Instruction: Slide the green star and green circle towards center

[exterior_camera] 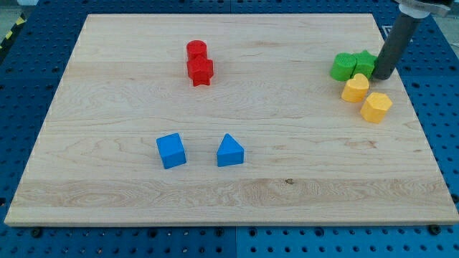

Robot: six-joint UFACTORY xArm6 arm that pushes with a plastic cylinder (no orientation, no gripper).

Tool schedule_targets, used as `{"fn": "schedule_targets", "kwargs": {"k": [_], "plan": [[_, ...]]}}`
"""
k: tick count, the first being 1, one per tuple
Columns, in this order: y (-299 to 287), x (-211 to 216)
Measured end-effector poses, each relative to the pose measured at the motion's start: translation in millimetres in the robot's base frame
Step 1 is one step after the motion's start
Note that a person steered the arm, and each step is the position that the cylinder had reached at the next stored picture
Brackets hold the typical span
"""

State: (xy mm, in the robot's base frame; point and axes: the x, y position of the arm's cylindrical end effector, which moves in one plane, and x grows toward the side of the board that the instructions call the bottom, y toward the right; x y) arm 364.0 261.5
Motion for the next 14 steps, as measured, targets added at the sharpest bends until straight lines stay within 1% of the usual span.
{"fn": "schedule_targets", "kwargs": {"k": [5,6,8,10,12,13,14], "plan": [[-15.6,-11.5],[-25.3,-18.7],[-58.0,-18.9],[-60.9,-20.1],[-119.2,-10.4],[-119.9,-10.5],[-125.9,-29.6]]}}
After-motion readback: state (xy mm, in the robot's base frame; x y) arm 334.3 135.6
